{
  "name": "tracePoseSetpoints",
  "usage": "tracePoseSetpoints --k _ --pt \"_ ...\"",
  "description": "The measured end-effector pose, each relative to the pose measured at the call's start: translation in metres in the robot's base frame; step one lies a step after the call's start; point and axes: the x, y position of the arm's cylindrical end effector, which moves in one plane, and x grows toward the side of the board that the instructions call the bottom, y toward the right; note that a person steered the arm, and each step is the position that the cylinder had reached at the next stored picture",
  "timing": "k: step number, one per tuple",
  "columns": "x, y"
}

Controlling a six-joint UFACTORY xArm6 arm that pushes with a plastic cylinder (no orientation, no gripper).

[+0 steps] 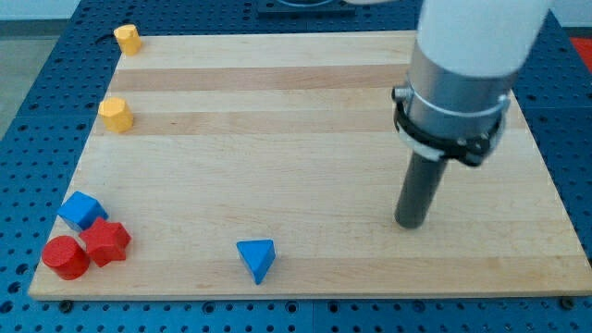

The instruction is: Point your arm towards the bottom center

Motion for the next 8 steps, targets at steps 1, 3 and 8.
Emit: tracePoseSetpoints --k 1,3,8 --pt "0.024 0.000" --pt "0.064 -0.002" --pt "0.064 -0.042"
